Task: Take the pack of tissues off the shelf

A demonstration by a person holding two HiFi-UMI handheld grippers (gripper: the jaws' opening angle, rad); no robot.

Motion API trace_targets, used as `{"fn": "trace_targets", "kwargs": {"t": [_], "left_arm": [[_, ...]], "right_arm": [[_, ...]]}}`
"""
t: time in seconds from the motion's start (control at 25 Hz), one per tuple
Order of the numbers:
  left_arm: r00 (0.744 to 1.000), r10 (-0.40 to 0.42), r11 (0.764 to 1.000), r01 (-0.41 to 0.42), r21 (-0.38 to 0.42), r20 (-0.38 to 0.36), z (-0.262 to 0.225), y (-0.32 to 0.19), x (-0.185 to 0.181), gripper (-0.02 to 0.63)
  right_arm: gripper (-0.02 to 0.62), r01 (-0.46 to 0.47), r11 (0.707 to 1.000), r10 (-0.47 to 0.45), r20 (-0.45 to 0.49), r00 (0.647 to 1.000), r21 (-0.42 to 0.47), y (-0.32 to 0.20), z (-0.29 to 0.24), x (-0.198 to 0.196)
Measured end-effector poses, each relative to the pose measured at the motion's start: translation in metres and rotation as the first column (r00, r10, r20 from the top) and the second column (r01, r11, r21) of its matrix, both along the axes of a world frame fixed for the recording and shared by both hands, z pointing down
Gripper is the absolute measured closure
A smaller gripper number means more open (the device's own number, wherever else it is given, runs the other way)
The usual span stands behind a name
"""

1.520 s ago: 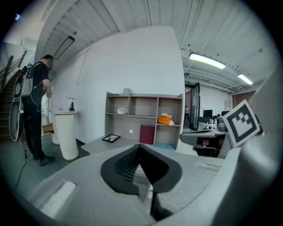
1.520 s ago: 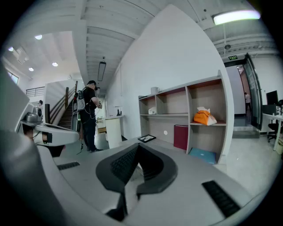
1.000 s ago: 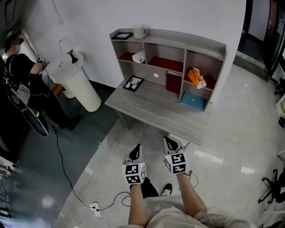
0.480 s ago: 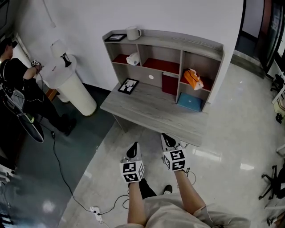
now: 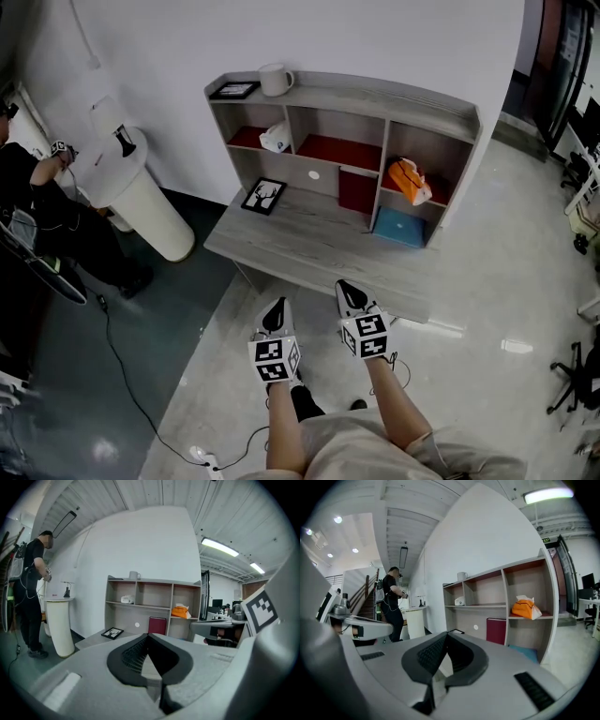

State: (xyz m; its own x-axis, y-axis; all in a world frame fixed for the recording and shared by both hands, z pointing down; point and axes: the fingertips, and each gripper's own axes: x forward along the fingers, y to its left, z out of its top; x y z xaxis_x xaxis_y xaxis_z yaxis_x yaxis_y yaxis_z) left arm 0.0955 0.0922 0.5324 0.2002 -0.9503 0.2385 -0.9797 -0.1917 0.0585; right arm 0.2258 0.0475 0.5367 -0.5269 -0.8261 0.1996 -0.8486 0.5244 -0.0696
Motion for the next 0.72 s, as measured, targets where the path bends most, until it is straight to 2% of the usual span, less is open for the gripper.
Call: {"fn": "trace_targets", "kwargs": {"t": [0.4, 0.72], "left_arm": [[0.999, 0.042, 0.999, -0.042, 0.004, 0.009, -0.014, -0.081, -0.038, 0.598], [0.997, 0.07, 0.997, -0.07, 0.011, 0.018, -0.025, -0.127, -0.081, 0.598]], "right_arm": [[0.58, -0.027, 1.0, 0.027, -0.027, 0.999, 0.0, -0.077, -0.013, -0.037], [0.58, -0.05, 0.999, 0.05, -0.019, 0.999, -0.005, -0.12, -0.02, -0.08]]}}
